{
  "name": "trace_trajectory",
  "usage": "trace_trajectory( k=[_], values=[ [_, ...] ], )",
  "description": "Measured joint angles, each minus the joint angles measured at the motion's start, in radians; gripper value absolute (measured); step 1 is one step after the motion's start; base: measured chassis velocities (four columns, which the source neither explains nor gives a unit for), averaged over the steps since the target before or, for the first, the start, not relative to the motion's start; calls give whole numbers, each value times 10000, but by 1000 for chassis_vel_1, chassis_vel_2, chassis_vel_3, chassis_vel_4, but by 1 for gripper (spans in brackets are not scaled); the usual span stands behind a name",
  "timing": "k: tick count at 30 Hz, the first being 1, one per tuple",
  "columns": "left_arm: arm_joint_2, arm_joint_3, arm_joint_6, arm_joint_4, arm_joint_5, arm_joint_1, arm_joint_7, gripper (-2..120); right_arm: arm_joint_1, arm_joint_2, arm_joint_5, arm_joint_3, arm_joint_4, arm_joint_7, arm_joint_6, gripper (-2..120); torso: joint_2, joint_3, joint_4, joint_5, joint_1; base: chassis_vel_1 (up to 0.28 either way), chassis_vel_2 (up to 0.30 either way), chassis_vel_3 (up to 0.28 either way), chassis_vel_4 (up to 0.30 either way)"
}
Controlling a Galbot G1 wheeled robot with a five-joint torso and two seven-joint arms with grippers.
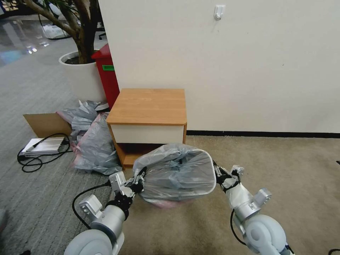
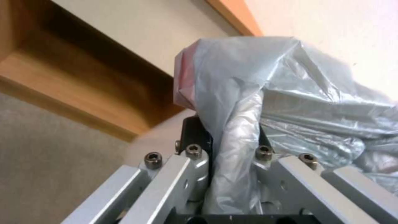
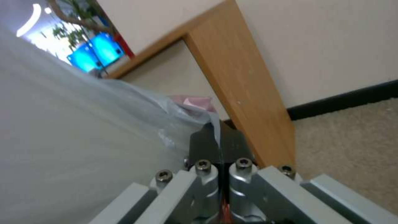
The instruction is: Pick up the garbage bag from the table and place it over the trash can.
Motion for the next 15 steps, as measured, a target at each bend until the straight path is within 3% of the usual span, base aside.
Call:
trace_trajectory(
  k=[9, 15],
  values=[
    [-97, 4, 77, -121, -256, 13, -78, 9, 251, 25, -1055, -279, -488, 135, 123, 0, 0, 0, 1, -1, 0, 0, 0, 0, 0],
    [-97, -67, 170, -75, 85, -66, -301, 9, -30, 107, -2137, -232, -93, 498, 376, 19, 0, 0, 1, 0, 0, 0, 0, 0, 0]
  ],
)
